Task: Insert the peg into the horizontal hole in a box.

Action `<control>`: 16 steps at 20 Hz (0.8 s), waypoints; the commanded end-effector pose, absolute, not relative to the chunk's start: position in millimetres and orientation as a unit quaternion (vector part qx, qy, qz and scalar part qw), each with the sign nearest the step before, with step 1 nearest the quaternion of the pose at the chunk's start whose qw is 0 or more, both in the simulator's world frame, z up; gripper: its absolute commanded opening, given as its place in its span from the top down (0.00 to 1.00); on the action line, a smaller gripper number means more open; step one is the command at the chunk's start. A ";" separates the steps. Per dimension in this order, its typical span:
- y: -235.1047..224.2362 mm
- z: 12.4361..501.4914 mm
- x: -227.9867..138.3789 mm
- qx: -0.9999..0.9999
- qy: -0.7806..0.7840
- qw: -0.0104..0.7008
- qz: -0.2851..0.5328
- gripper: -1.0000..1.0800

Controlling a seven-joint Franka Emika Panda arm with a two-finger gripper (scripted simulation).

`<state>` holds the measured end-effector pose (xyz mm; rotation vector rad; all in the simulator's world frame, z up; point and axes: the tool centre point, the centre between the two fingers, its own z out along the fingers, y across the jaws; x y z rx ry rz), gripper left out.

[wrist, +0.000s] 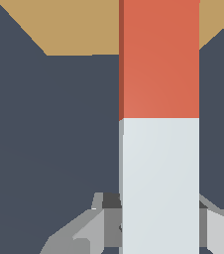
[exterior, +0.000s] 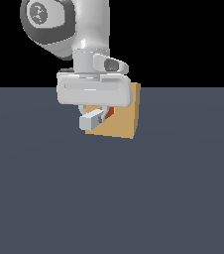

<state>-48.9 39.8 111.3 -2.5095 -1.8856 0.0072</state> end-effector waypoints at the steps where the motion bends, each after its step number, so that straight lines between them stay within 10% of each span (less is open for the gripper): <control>1: 54.4 112.5 -44.7 -0.799 -0.601 0.001 0.001 1.00; 16: 135.1 114.5 -19.5 -0.799 -0.602 0.000 -0.001 1.00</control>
